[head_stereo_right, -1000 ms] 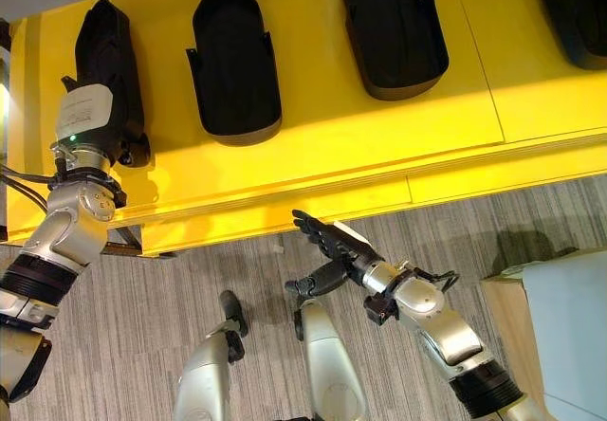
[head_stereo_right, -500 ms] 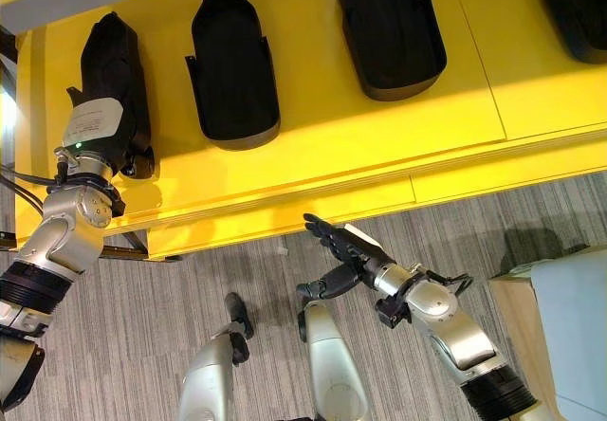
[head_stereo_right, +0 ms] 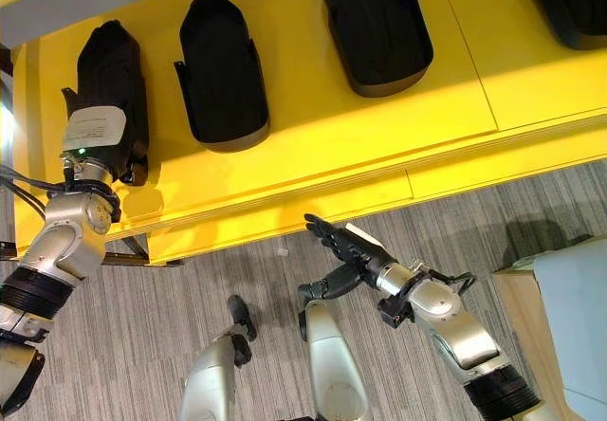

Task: Move parts from the plastic box to the shelf.

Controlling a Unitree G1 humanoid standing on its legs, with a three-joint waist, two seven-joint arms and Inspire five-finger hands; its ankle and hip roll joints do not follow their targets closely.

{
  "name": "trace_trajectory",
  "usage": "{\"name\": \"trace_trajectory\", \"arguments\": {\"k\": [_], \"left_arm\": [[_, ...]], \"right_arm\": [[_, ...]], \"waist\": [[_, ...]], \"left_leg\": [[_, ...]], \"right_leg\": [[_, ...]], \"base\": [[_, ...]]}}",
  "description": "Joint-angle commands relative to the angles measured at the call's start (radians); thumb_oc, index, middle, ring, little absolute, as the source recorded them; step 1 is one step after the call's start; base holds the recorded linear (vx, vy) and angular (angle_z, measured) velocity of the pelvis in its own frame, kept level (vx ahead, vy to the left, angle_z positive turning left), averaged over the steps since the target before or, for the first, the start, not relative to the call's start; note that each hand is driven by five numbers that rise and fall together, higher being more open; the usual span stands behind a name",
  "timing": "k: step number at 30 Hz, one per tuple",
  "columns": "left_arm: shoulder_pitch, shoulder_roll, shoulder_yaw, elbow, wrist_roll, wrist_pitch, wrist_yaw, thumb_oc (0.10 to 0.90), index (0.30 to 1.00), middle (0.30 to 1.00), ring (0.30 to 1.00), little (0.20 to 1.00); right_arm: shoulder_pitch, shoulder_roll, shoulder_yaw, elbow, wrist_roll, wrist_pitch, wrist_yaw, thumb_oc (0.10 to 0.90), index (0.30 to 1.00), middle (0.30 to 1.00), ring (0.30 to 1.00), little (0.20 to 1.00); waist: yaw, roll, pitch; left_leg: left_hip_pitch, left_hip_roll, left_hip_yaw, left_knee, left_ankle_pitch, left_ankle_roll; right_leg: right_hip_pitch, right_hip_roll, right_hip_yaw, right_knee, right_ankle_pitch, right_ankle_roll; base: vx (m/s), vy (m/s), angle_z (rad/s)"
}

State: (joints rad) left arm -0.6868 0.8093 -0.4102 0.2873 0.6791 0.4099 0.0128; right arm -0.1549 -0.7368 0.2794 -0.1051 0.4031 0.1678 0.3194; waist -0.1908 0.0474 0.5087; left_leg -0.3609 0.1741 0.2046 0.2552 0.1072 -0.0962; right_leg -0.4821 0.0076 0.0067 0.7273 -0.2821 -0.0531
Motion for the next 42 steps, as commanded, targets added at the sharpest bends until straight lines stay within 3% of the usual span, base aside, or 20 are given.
{"name": "trace_trajectory", "arguments": {"k": [1,6,8,11,15,19,27,36,39,42], "left_arm": [[0.118,-0.004,-0.065,0.015,0.039,-0.017,-0.081,0.9,1.0,1.0,1.0,1.0],[0.116,-0.002,-0.056,0.016,-0.099,0.0,-0.042,0.9,1.0,1.0,1.0,1.0],[0.137,-0.025,-0.01,0.029,-0.279,-0.024,0.022,0.9,1.0,1.0,1.0,1.0],[0.158,-0.054,0.04,0.042,-0.385,-0.054,0.087,0.9,1.0,1.0,1.0,1.0],[0.17,-0.068,0.071,0.053,-0.44,-0.092,0.089,0.9,1.0,1.0,1.0,1.0],[0.182,-0.077,0.084,0.029,-0.496,-0.123,-0.001,0.9,1.0,1.0,1.0,1.0],[0.18,-0.033,0.103,0.016,-0.578,-0.121,-0.152,0.9,1.0,1.0,1.0,1.0],[0.172,0.01,0.102,0.024,-0.607,-0.112,-0.236,0.9,1.0,1.0,1.0,1.0],[0.162,0.0,0.122,0.044,-0.671,-0.095,-0.17,0.9,1.0,1.0,1.0,1.0],[0.147,-0.007,0.157,0.123,-0.684,-0.122,-0.08,0.9,1.0,1.0,1.0,1.0]], "right_arm": [[-0.049,0.037,-0.069,-0.075,0.031,-0.096,0.025,0.9,1.0,1.0,1.0,1.0],[-0.047,0.037,-0.068,-0.078,0.033,-0.099,0.026,0.9,1.0,1.0,1.0,1.0],[-0.036,0.039,-0.077,-0.087,0.025,-0.095,0.031,0.9,1.0,1.0,1.0,1.0],[-0.02,0.046,-0.09,-0.092,0.008,-0.094,0.04,0.9,1.0,1.0,1.0,1.0],[-0.01,0.055,-0.094,-0.099,-0.006,-0.092,0.045,0.9,1.0,1.0,1.0,1.0],[-0.011,0.054,-0.098,-0.097,-0.004,-0.095,0.048,0.9,1.0,1.0,1.0,1.0],[-0.004,0.026,-0.123,-0.105,-0.015,-0.084,0.087,0.9,1.0,1.0,1.0,1.0],[0.004,-0.004,-0.142,-0.105,-0.022,-0.074,0.121,0.9,1.0,1.0,1.0,1.0],[0.007,-0.013,-0.149,-0.103,-0.026,-0.075,0.13,0.9,1.0,1.0,1.0,1.0],[0.015,-0.007,-0.15,-0.112,-0.031,-0.067,0.131,0.9,1.0,1.0,1.0,1.0]], "waist": [[-0.011,-0.048,-0.037],[-0.011,-0.049,-0.039],[-0.01,-0.046,-0.041],[-0.011,-0.043,-0.043],[-0.009,-0.044,-0.044],[-0.004,-0.046,-0.041],[-0.017,-0.022,-0.045],[-0.031,0.003,-0.055],[-0.036,0.009,-0.061],[-0.039,0.008,-0.068]], "left_leg": [[0.018,-0.003,-0.047,0.075,-0.109,0.035],[0.019,-0.003,-0.048,0.079,-0.106,0.034],[0.022,-0.005,-0.048,0.077,-0.106,0.037],[0.025,-0.008,-0.047,0.074,-0.106,0.039],[0.023,-0.01,-0.048,0.074,-0.108,0.039],[0.021,-0.012,-0.051,0.075,-0.108,0.041],[0.034,-0.013,-0.04,0.07,-0.095,0.036],[0.056,-0.017,-0.031,0.059,-0.079,0.029],[0.063,-0.017,-0.027,0.057,-0.076,0.027],[0.062,-0.017,-0.023,0.06,-0.077,0.026]], "right_leg": [[0.027,-0.071,-0.079,-0.042,0.007,0.045],[0.031,-0.071,-0.08,-0.042,0.006,0.043],[0.033,-0.07,-0.078,-0.043,0.005,0.042],[0.035,-0.07,-0.076,-0.043,0.003,0.042],[0.035,-0.069,-0.074,-0.043,0.004,0.041],[0.038,-0.068,-0.079,-0.043,0.005,0.04],[0.044,-0.071,-0.072,-0.043,0.0,0.038],[0.055,-0.08,-0.068,-0.045,-0.007,0.037],[0.058,-0.084,-0.066,-0.042,-0.011,0.035],[0.054,-0.085,-0.061,-0.038,-0.015,0.036]], "base": [[0.0,0.0,0.0],[0.0,0.0,0.0],[0.0,0.0,0.0],[0.01,0.031,-0.04],[0.0,0.004,-0.01],[0.0,0.0,0.0],[0.01,0.045,-0.01],[0.03,0.052,-0.01],[0.04,0.048,0.02],[0.02,0.012,0.0]]}}
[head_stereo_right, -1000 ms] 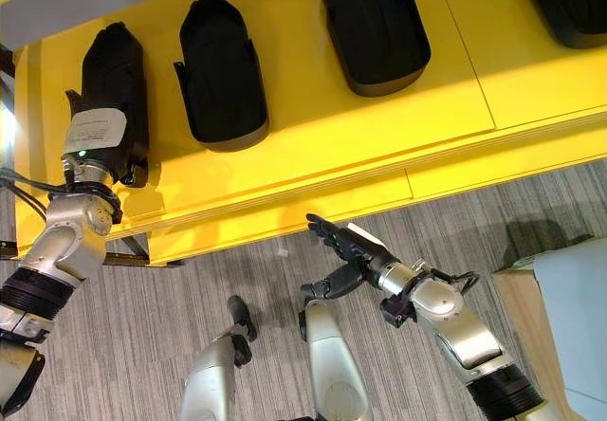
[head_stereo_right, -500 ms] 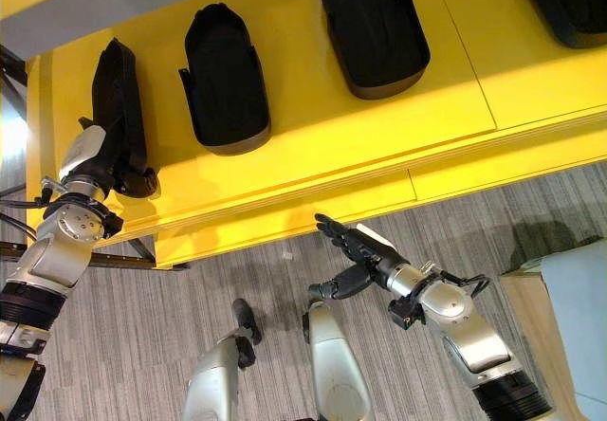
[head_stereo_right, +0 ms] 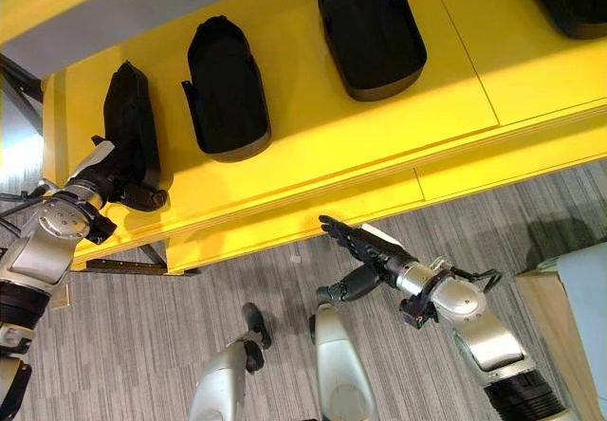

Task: Move parts from the plastic box to the shelf.

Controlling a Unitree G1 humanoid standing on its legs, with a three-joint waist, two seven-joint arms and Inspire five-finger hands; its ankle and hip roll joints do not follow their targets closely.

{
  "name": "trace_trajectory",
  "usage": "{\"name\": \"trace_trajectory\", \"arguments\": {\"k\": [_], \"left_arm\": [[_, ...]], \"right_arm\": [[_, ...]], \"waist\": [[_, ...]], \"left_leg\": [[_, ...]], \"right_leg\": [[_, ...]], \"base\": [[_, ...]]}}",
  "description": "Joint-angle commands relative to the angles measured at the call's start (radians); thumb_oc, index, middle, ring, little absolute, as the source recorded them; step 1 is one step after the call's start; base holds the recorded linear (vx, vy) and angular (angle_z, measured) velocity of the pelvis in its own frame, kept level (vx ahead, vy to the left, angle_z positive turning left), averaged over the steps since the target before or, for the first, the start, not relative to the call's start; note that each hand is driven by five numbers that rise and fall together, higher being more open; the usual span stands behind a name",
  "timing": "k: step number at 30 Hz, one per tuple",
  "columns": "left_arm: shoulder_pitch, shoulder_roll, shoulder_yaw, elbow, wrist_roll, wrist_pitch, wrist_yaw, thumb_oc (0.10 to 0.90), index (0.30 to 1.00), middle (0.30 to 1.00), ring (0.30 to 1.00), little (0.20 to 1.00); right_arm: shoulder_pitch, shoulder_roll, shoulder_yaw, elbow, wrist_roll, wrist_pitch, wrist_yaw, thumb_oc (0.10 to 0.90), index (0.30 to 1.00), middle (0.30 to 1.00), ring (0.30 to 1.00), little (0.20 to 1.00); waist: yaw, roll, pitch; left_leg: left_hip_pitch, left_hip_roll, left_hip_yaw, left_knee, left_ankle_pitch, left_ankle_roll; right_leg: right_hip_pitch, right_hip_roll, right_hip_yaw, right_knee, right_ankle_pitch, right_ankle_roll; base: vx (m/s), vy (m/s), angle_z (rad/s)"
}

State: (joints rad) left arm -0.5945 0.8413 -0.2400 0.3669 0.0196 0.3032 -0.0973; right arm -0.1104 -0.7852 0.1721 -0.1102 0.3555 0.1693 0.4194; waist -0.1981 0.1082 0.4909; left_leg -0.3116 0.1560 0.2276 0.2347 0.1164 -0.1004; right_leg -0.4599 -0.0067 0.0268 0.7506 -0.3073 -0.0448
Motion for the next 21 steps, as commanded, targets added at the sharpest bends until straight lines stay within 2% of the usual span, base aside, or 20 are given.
{"name": "trace_trajectory", "arguments": {"k": [1,3,4,6,11,14,18,21], "left_arm": [[0.055,-0.039,-0.009,0.047,-0.037,-0.026,0.023,0.9,1.0,1.0,1.0,1.0],[0.035,-0.04,-0.012,0.051,-0.052,-0.029,-0.021,0.9,1.0,1.0,1.0,1.0],[0.006,-0.037,-0.008,0.097,-0.127,-0.054,-0.022,0.9,1.0,1.0,1.0,1.0],[-0.006,-0.043,0.002,0.113,-0.165,-0.049,-0.024,0.9,1.0,1.0,1.0,1.0],[-0.026,-0.05,-0.002,0.157,-0.156,-0.071,-0.001,0.9,1.0,1.0,1.0,1.0],[-0.054,-0.051,-0.011,0.208,-0.093,-0.08,0.019,0.9,1.0,1.0,1.0,1.0],[-0.108,0.001,-0.062,0.26,0.158,-0.028,0.088,0.9,1.0,1.0,1.0,1.0],[-0.121,0.01,-0.073,0.271,0.199,-0.013,0.093,0.9,1.0,1.0,1.0,1.0]], "right_arm": [[-0.028,0.043,-0.044,-0.114,0.017,-0.063,0.031,0.9,1.0,1.0,1.0,1.0],[-0.039,0.035,-0.041,-0.107,0.018,-0.062,0.033,0.9,1.0,1.0,1.0,1.0],[-0.046,0.023,-0.038,-0.106,0.02,-0.061,0.041,0.9,1.0,1.0,1.0,1.0],[-0.039,0.023,-0.044,-0.111,0.018,-0.06,0.051,0.9,1.0,1.0,1.0,1.0],[-0.037,0.024,-0.046,-0.111,0.011,-0.059,0.066,0.9,1.0,1.0,1.0,1.0],[-0.036,0.019,-0.044,-0.112,0.012,-0.058,0.069,0.9,1.0,1.0,1.0,1.0],[-0.037,0.006,-0.041,-0.127,0.024,-0.042,0.071,0.9,1.0,1.0,1.0,1.0],[-0.04,0.005,-0.038,-0.127,0.025,-0.039,0.071,0.9,1.0,1.0,1.0,1.0]], "waist": [[-0.032,-0.054,-0.05],[-0.033,-0.052,-0.049],[-0.041,-0.048,-0.05],[-0.047,-0.047,-0.051],[-0.057,-0.045,-0.055],[-0.065,-0.044,-0.059],[-0.075,-0.043,-0.064],[-0.077,-0.044,-0.065]], "left_leg": [[0.013,0.002,-0.047,0.08,-0.085,0.029],[0.013,0.001,-0.048,0.079,-0.082,0.028],[0.018,0.001,-0.042,0.074,-0.08,0.026],[0.022,0.002,-0.038,0.072,-0.08,0.025],[0.028,0.002,-0.034,0.071,-0.081,0.024],[0.035,0.004,-0.028,0.067,-0.078,0.021],[0.04,0.004,-0.02,0.067,-0.086,0.021],[0.042,0.005,-0.018,0.065,-0.087,0.021]], "right_leg": [[0.031,-0.07,-0.082,-0.06,0.011,0.027],[0.029,-0.07,-0.083,-0.057,0.011,0.026],[0.028,-0.069,-0.079,-0.057,0.009,0.026],[0.031,-0.07,-0.077,-0.059,0.009,0.027],[0.033,-0.071,-0.073,-0.06,0.009,0.028],[0.035,-0.071,-0.069,-0.061,0.009,0.028],[0.035,-0.072,-0.062,-0.062,0.008,0.03],[0.036,-0.072,-0.06,-0.064,0.009,0.031]], "base": [[0.0,0.0,0.0],[0.01,0.025,-0.01],[0.02,0.065,-0.02],[0.02,0.053,-0.02],[0.02,0.025,-0.04],[0.02,0.017,-0.01],[0.0,0.0,0.0],[0.0,0.0,0.0]]}}
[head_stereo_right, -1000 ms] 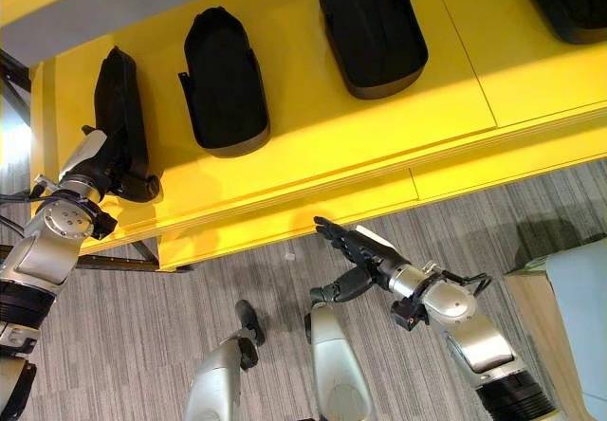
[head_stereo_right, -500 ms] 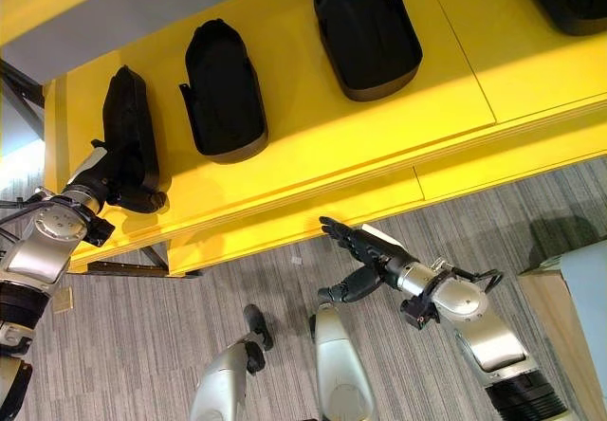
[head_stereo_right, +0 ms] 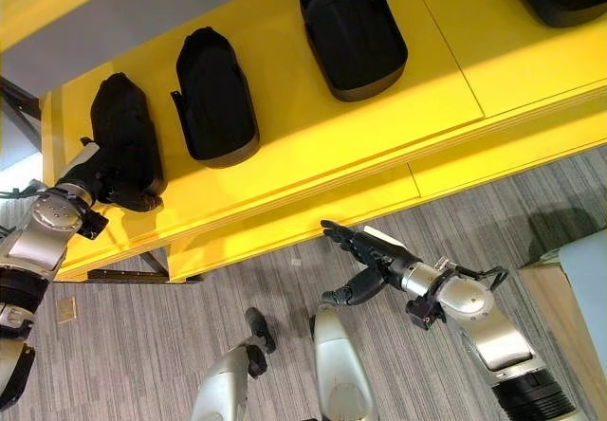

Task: Move parts from the plastic box to the shelf.

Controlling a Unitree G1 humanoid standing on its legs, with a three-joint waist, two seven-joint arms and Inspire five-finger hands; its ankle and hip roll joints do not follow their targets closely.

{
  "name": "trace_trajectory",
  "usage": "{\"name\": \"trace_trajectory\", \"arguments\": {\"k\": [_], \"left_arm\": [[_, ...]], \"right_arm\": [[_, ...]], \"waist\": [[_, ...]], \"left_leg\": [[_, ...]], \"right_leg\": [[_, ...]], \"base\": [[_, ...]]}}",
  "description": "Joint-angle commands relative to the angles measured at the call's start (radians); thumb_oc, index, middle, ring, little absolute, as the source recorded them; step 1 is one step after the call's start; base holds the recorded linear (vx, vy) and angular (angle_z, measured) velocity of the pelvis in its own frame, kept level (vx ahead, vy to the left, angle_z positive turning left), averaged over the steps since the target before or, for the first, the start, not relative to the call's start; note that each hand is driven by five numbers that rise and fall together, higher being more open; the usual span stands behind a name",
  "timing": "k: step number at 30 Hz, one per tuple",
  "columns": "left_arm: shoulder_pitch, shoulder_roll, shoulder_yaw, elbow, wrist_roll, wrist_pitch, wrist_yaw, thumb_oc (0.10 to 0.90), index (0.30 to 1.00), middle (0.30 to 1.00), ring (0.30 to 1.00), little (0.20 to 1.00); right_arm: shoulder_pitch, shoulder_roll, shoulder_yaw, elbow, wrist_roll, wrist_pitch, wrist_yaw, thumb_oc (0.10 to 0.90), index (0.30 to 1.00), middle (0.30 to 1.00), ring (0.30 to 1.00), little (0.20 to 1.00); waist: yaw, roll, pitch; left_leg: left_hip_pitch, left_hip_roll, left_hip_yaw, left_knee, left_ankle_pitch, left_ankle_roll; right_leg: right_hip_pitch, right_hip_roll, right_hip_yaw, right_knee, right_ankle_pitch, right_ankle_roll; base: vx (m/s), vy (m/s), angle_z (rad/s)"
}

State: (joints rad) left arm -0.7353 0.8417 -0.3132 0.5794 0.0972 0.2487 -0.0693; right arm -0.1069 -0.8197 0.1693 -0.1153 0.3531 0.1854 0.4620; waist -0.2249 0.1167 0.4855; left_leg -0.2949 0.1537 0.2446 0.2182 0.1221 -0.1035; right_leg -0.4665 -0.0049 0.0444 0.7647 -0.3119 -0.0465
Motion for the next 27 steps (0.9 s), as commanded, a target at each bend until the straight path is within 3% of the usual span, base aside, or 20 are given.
{"name": "trace_trajectory", "arguments": {"k": [1,2,4,27], "left_arm": [[0.003,0.02,-0.016,0.061,0.152,0.058,0.055,0.9,1.0,1.0,1.0,1.0],[-0.023,0.026,-0.042,0.026,0.169,0.112,0.07,0.9,1.0,1.0,1.0,1.0],[-0.032,0.012,-0.039,0.024,0.17,0.143,0.124,0.9,1.0,1.0,1.0,1.0],[-0.052,0.009,-0.032,0.007,0.287,0.258,0.245,0.9,1.0,1.0,1.0,1.0]], "right_arm": [[-0.045,0.04,-0.031,-0.127,0.028,-0.05,0.026,0.9,1.0,1.0,1.0,1.0],[-0.055,0.04,-0.029,-0.12,0.04,-0.05,0.019,0.9,1.0,1.0,1.0,1.0],[-0.055,0.048,-0.028,-0.127,0.039,-0.046,0.019,0.9,1.0,1.0,1.0,1.0],[-0.069,0.086,-0.001,-0.125,0.058,-0.052,-0.02,0.9,1.0,1.0,1.0,1.0]], "waist": [[-0.052,-0.053,-0.059],[-0.05,-0.057,-0.057],[-0.05,-0.064,-0.058],[-0.03,-0.101,-0.048]], "left_leg": [[0.025,0.008,-0.034,0.083,-0.095,0.025],[0.023,0.007,-0.038,0.086,-0.103,0.026],[0.023,0.008,-0.038,0.085,-0.107,0.028],[0.001,0.012,-0.051,0.102,-0.128,0.038]], "right_leg": [[0.038,-0.074,-0.076,-0.074,0.014,0.033],[0.037,-0.074,-0.078,-0.071,0.013,0.034],[0.037,-0.073,-0.077,-0.073,0.014,0.034],[0.036,-0.063,-0.085,-0.077,0.026,0.037]], "base": [[0.0,-0.033,-0.02],[-0.01,-0.044,-0.01],[0.0,-0.027,0.01],[-0.01,-0.013,0.0]]}}
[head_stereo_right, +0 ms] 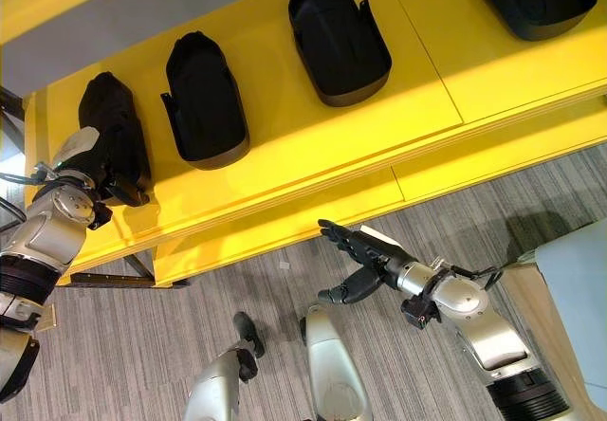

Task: Move parts from the plastic box to the shelf.

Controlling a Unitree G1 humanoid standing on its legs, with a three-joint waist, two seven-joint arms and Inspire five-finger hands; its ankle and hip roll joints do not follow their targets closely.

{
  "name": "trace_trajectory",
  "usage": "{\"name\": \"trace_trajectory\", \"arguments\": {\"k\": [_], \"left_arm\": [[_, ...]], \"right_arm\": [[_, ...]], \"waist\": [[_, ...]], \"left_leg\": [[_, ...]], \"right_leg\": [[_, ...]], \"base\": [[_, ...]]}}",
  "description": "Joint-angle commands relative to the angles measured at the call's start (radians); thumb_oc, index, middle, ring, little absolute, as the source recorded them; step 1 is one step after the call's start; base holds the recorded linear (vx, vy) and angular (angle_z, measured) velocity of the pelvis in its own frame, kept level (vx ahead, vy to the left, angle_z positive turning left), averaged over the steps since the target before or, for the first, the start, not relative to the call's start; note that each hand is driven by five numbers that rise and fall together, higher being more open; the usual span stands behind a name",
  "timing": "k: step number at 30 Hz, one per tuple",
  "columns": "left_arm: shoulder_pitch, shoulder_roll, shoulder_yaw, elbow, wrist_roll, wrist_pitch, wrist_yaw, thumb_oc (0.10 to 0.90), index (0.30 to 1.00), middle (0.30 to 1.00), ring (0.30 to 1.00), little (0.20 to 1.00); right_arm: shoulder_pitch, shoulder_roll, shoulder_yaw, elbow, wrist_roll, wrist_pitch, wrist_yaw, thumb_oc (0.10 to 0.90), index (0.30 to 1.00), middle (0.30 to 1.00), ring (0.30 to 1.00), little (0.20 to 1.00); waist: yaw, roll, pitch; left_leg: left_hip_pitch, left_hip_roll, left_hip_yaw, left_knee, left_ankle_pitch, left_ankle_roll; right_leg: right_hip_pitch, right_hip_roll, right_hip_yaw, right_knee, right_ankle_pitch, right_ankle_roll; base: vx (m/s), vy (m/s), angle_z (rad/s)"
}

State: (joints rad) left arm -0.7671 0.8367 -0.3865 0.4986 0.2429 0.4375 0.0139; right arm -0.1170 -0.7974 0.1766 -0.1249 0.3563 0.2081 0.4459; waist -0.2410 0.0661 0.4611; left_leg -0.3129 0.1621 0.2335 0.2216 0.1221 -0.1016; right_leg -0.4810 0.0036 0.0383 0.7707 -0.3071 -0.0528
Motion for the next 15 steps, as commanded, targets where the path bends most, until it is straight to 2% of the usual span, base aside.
{"name": "trace_trajectory", "arguments": {"k": [1,15], "left_arm": [[-0.025,0.015,0.041,0.089,0.143,0.076,0.173,0.9,1.0,1.0,1.0,1.0],[-0.126,0.04,-0.002,0.13,0.216,0.107,0.196,0.9,1.0,1.0,1.0,1.0]], "right_arm": [[-0.06,0.067,-0.004,-0.114,0.054,-0.076,-0.005,0.9,1.0,1.0,1.0,1.0],[-0.086,0.079,0.035,-0.099,0.071,-0.084,-0.025,0.9,1.0,1.0,1.0,1.0]], "waist": [[-0.013,-0.052,-0.024],[-0.013,-0.072,-0.023]], "left_leg": [[0.018,0.004,-0.041,0.098,-0.128,0.036],[0.011,0.014,-0.039,0.103,-0.137,0.039]], "right_leg": [[0.05,-0.071,-0.078,-0.083,0.021,0.043],[0.048,-0.067,-0.079,-0.087,0.029,0.046]], "base": [[0.0,0.0,0.0],[0.0,-0.015,0.01]]}}
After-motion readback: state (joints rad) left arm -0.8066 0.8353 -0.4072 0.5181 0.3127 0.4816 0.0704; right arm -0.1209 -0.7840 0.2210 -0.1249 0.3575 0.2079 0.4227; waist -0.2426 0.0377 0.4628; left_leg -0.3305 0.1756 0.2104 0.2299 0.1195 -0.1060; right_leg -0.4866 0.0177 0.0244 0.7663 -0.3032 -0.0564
